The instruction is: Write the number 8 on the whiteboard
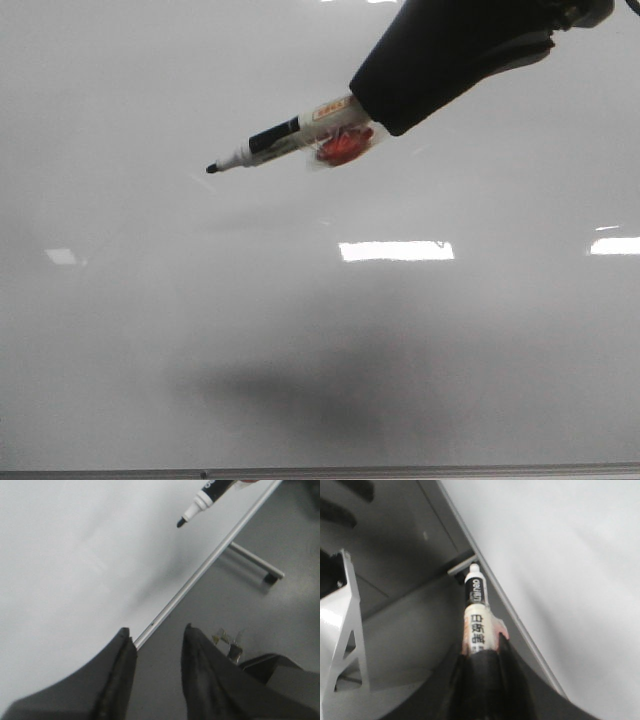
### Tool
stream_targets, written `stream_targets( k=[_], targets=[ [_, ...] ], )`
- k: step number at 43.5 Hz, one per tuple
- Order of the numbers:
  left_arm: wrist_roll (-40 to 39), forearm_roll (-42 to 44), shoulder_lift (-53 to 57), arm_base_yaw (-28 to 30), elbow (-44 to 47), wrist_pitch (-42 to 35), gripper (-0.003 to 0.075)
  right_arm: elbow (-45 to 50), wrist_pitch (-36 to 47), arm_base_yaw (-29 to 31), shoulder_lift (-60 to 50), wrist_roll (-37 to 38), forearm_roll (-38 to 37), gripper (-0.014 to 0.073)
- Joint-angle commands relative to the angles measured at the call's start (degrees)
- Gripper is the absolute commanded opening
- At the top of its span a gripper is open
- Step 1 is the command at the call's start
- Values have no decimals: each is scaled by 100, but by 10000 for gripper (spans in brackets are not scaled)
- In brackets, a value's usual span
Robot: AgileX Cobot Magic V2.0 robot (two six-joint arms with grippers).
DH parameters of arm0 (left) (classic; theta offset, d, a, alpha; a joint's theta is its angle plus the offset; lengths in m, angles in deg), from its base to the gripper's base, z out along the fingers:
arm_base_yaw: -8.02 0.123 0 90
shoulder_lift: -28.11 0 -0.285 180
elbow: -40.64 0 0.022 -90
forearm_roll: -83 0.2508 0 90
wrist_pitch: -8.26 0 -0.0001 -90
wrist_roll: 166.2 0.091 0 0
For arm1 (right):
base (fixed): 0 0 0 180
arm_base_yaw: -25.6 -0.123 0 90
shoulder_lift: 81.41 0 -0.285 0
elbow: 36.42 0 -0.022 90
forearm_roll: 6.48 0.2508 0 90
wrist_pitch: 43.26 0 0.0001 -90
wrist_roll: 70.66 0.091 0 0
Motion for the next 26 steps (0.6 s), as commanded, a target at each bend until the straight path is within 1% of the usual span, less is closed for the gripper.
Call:
stream_targets(
  k=[1, 3, 10, 26],
  targets=[
    [-61, -525, 585, 62, 340, -817, 25, 71, 637, 82, -194, -209, 833, -69],
    [-61, -668, 814, 71, 532, -981, -20, 140, 818, 82, -194, -215, 938, -69],
    [-61, -748, 1284, 71, 898, -1210, -20, 174, 936, 82, -189, -215, 1004, -69],
    [-61, -748, 1300, 71, 911, -1180, -20, 174, 860, 82, -189, -215, 1058, -69]
  ],
)
